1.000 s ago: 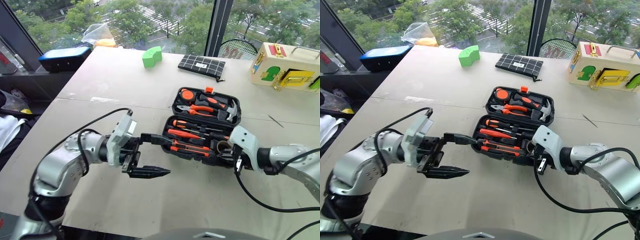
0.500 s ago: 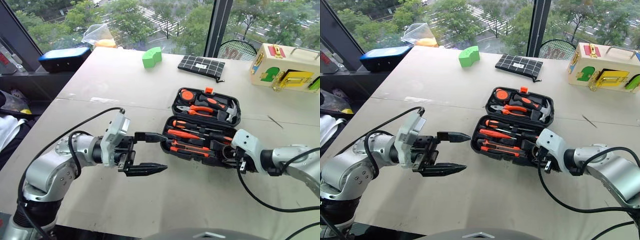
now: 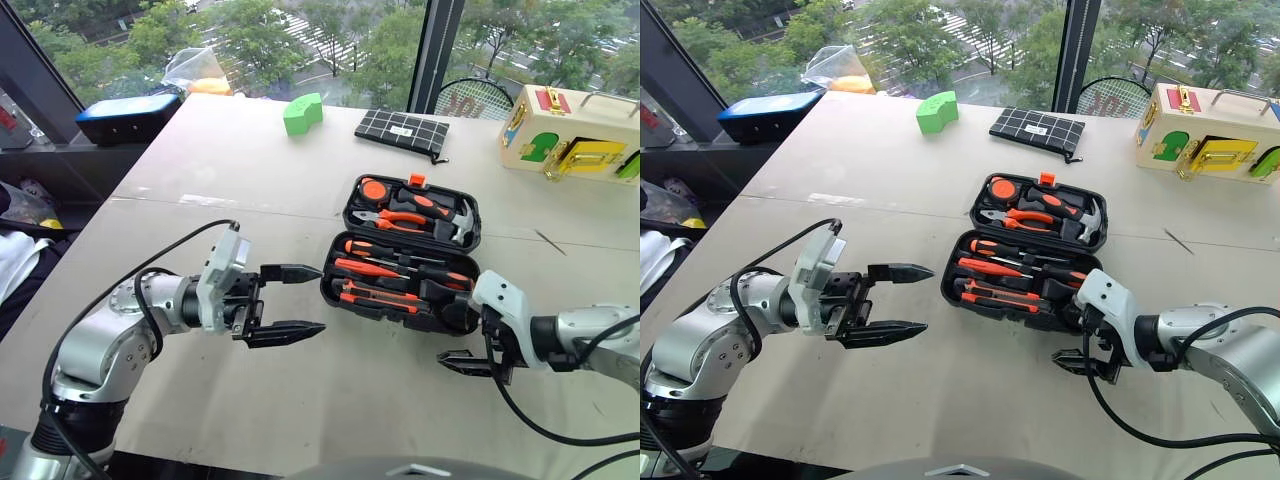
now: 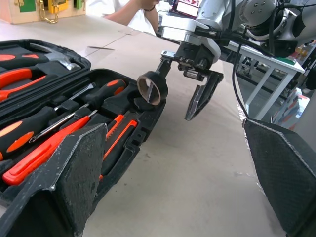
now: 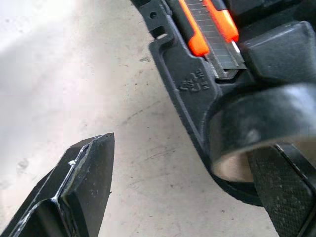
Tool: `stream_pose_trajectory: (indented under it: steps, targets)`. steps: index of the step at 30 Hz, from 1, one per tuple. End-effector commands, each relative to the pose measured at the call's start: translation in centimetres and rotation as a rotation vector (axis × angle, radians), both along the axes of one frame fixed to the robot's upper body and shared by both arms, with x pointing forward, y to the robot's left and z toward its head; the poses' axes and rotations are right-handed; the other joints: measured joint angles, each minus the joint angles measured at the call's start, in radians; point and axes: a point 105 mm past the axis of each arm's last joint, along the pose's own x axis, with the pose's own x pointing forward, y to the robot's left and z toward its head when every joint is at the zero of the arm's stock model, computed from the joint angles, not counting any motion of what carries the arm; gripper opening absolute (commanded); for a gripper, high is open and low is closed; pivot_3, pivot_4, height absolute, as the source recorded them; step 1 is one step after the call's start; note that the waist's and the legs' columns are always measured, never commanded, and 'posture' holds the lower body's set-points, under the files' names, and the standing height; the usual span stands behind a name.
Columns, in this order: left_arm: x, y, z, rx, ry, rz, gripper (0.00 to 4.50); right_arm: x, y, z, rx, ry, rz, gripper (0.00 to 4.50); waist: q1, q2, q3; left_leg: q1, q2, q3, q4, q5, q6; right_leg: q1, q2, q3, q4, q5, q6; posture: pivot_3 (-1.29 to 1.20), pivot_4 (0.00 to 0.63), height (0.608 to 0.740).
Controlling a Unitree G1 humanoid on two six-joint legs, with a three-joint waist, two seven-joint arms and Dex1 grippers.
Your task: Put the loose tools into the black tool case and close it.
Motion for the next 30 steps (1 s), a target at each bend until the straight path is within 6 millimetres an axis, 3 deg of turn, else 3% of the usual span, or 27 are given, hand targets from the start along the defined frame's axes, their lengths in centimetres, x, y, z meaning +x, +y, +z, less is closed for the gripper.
stream_pose_trajectory:
  steps: [1,20,27,30]
  targets:
    - [-0.1,-0.4,0.3,-0.008,-0.032,-0.027,4.50,-0.2,0.5,-0.2,-0.001,-0.009,0.027,4.14,0.000,0.000,0.000,0.000,0.000,0.000,0.000,0.000,0.000,0.000,0.000,0.000,0.000,0.000,0.000,0.00,0.150,0.740]
    - [-0.3,-0.5,0.1,-0.006,-0.031,-0.015,4.50,0.7,1.8,2.5,0.023,-0.114,0.124,4.14,-0.005,0.000,0.000,0.000,0.000,-0.001,0.000,0.000,0.000,0.000,0.000,0.000,0.000,0.000,0.000,0.00,0.150,0.740]
    - [-0.2,-0.8,0.0,-0.011,-0.030,-0.014,4.50,0.4,1.1,1.2,-0.043,-0.066,0.115,4.14,-0.005,0.000,0.000,0.000,0.000,-0.001,0.000,0.000,0.000,0.000,0.000,-0.001,0.000,0.000,0.000,0.00,0.150,0.740]
    - [-0.1,-0.8,0.0,-0.011,-0.032,-0.013,4.50,0.9,-0.4,0.0,-0.135,-0.068,0.071,4.14,-0.005,0.001,0.001,0.000,0.000,-0.001,0.000,0.000,0.000,0.000,0.000,0.000,0.000,0.000,0.000,0.00,0.150,0.740]
